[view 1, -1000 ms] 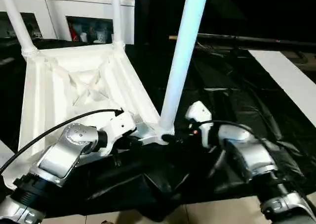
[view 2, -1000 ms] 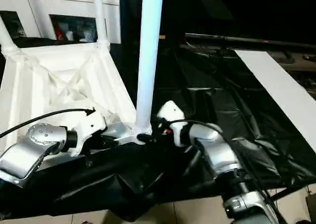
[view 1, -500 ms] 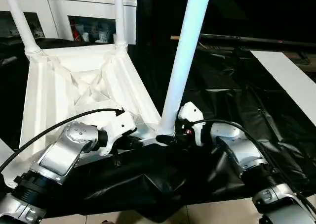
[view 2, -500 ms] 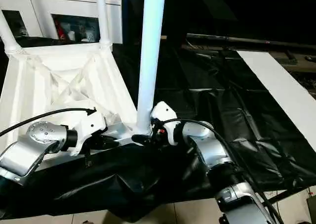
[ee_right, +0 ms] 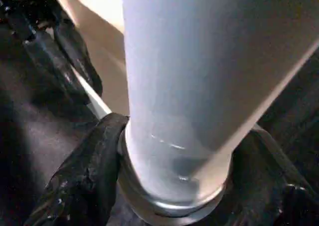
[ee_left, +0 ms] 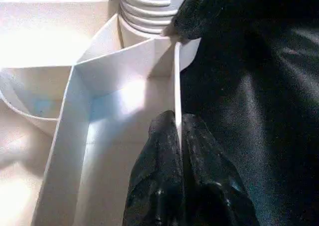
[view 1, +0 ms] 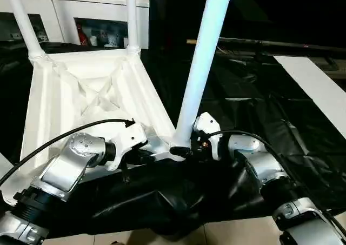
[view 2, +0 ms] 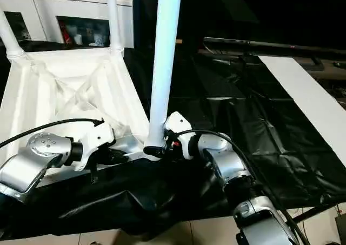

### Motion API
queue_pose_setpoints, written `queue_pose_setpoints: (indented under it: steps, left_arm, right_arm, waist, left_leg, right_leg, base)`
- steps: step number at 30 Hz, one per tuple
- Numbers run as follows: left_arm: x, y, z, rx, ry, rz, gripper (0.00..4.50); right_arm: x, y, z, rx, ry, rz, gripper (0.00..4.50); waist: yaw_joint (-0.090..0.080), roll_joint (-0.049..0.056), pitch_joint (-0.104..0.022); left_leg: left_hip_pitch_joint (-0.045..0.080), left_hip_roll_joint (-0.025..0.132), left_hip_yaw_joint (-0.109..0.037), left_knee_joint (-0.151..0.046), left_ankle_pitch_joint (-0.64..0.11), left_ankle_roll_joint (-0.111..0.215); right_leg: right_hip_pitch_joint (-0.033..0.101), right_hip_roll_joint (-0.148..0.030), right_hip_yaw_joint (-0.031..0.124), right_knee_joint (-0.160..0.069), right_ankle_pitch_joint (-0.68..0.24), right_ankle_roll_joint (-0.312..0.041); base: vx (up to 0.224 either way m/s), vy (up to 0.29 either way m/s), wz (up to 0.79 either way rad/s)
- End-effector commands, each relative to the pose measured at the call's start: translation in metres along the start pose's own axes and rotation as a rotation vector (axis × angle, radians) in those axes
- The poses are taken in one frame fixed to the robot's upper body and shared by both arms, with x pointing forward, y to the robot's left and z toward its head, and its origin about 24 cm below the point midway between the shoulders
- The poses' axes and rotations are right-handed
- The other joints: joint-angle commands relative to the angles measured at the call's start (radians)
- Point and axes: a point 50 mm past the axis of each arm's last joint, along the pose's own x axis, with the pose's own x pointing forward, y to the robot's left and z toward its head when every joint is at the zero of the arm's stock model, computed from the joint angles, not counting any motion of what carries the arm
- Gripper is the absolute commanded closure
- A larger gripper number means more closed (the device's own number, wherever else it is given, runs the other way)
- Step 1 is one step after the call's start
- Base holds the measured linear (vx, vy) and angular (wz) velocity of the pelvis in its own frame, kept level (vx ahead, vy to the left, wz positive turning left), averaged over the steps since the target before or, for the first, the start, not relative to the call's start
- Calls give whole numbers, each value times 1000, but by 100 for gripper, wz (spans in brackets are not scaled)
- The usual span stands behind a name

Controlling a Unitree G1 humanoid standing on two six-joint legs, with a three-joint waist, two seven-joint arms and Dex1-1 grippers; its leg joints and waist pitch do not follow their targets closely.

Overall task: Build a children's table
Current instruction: Rotate leg to tighten

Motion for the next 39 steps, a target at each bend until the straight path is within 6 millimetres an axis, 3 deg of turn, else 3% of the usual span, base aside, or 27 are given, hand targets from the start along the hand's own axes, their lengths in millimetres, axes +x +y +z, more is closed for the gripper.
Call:
queue_pose_setpoints:
  steps: [1, 2, 5, 7, 10, 11, 13, 14, 15, 17, 18, 19, 21, 23, 25, 27, 30, 31, 33, 34, 36, 37, 39]
  left_arm:
    - [14, -11, -12, -59, 14, -70, 450]
    - [17, -9, -11, -75, -2, -47, 450]
    - [30, 2, -8, -107, -10, 67, 450]
    - [39, 10, -4, -127, -4, 153, 450]
    - [47, 19, 2, -148, 16, 253, 450]
    - [50, 22, 3, -153, 21, 284, 450]
    - [57, 27, 9, -147, 35, 347, 450]
    - [61, 29, 12, -133, 44, 369, 450]
    - [63, 29, 14, -110, 59, 376, 450]
    - [65, 30, 14, -100, 65, 374, 450]
    - [66, 29, 14, -93, 66, 361, 450]
    - [66, 29, 14, -81, 67, 351, 450]
    - [66, 29, 15, -71, 67, 344, 450]
    - [64, 28, 14, -62, 55, 317, 450]
    - [62, 25, 14, -53, 36, 262, 450]
    - [59, 21, 13, -28, 20, 213, 450]
    - [53, 15, 12, -23, -7, 122, 450]
    - [49, 11, 12, -15, -29, 56, 450]
    - [46, 7, 13, 2, -44, -4, 450]
    - [44, 5, 12, 10, -46, -36, 450]
    - [41, 0, 12, 41, -52, -95, 450]
    - [38, -6, 11, 55, -55, -171, 450]
    - [36, -11, 11, 63, -61, -219, 450]
  right_arm:
    - [-2, -7, 0, 19, 1, -67, 178]
    - [-1, -10, -3, 40, 1, -118, 178]
    - [5, -14, -13, 121, -2, -297, 178]
    - [11, -15, -18, 176, 5, -423, 178]
    - [18, -17, -20, 241, 13, -569, 178]
    - [20, -19, -20, 265, 15, -614, 178]
    - [30, -18, -15, 298, 12, -678, 178]
    - [38, -15, -10, 302, 3, -676, 178]
    - [46, -11, -4, 293, -10, -641, 178]
    - [50, -8, -1, 271, -21, -604, 178]
    - [55, -3, 6, 264, -76, -538, 122]
    - [55, -1, 10, 276, -119, -502, 108]
    - [55, -1, 13, 288, -154, -491, 102]
    - [50, -5, 17, 274, -184, -476, 73]
    - [43, -8, 20, 255, -201, -451, 64]
    - [34, -11, 19, 216, -182, -406, 43]
    - [13, -13, 13, 120, -138, -290, 43]
    - [2, -13, 9, 75, -116, -223, 43]
    - [-5, -12, 7, 54, -107, -178, 43]
    - [-8, -11, 6, 49, -100, -153, 43]
    - [-12, -10, 4, 40, -89, -112, 43]
    - [-16, -9, 2, 18, -68, -70, 43]
    - [-19, -8, 1, 3, -54, -43, 43]
  waist:
    - [0, 17, -47]
    - [0, 17, -47]
    - [-4, 17, -39]
    - [-5, 20, -38]
    - [-6, 30, -39]
    - [-6, 29, -39]
    - [-8, 39, -37]
    - [-10, 38, -37]
    - [-11, 44, -40]
    - [-7, 46, -48]
    - [-6, 46, -48]
    - [-5, 45, -44]
    - [-4, 45, -43]
    - [-7, 43, -42]
    - [-7, 41, -43]
    - [-6, 41, -45]
    - [-1, 42, -45]
    - [3, 43, -46]
    - [7, 44, -49]
    - [8, 44, -56]
    - [10, 44, -58]
    - [13, 51, -59]
    - [16, 53, -59]
  left_leg:
    - [10, 25, -5, -76, -221, -20]
    - [11, 24, -5, -77, -228, -22]
    - [19, 22, -8, -78, -300, -37]
    - [22, 18, -14, -78, -331, -48]
    - [29, 13, -16, -74, -360, -48]
    - [31, 14, -16, -74, -369, -47]
    - [42, 10, -17, -69, -412, -47]
    - [43, 9, -18, -70, -424, -46]
    - [40, 12, -23, -76, -433, -47]
    - [29, 19, -24, -85, -397, -40]
    - [18, 21, -21, -90, -349, -35]
    - [24, 21, -18, -88, -359, -34]
    - [24, 19, -16, -86, -376, -24]
    - [13, 18, -20, -91, -364, -23]
    - [16, 20, -20, -90, -361, -16]
    - [5, 20, -23, -92, -318, -13]
    - [12, 23, -14, -87, -290, 0]
    - [10, 26, -13, -86, -272, 9]
    - [11, 25, -8, -81, -242, 22]
    - [6, 24, -6, -79, -191, 27]
    - [4, 23, -4, -76, -129, 44]
    - [7, 25, -3, -74, -109, 52]
    - [9, 27, -2, -74, -96, 60]
  right_leg:
    - [41, -68, 44, -80, -237, -187]
    - [39, -68, 45, -81, -252, -183]
    - [31, -70, 44, -99, -407, -145]
    - [28, -74, 42, -109, -518, -104]
    - [16, -73, 37, -122, -599, -65]
    - [13, -73, 37, -125, -606, -60]
    - [0, -69, 31, -135, -631, -48]
    - [-1, -68, 28, -138, -636, -46]
    - [7, -68, 24, -137, -609, -47]
    - [22, -72, 27, -123, -504, -72]
    - [27, -71, 33, -115, -415, -98]
    - [22, -71, 35, -114, -401, -114]
    - [23, -74, 37, -118, -423, -120]
    - [34, -76, 34, -117, -452, -109]
    - [31, -79, 35, -121, -472, -104]
    - [41, -81, 35, -114, -441, -108]
    - [36, -77, 39, -111, -380, -134]
    - [40, -77, 40, -107, -347, -144]
    - [37, -75, 43, -101, -285, -171]
    - [46, -74, 42, -90, -203, -193]
    - [49, -69, 41, -78, -87, -221]
    - [49, -69, 40, -72, -40, -237]
    - [48, -69, 38, -69, -3, -255]
  base:
    - [0, 0, 0]
    - [0, 0, 0]
    - [0, 0, 0]
    - [0, 0, 0]
    - [0, 0, 0]
    - [0, 0, 0]
    - [0, 0, 0]
    - [0, 0, 0]
    - [0, 0, 0]
    - [0, 0, 0]
    - [0, 0, 0]
    - [0, 0, 0]
    - [0, 0, 0]
    - [0, 0, 0]
    - [0, 0, 0]
    - [0, 0, 0]
    - [0, 0, 0]
    - [0, 0, 0]
    - [64, -14, 3]
    - [70, -14, 3]
    - [31, -5, 0]
    - [0, 0, 0]
    - [0, 0, 0]
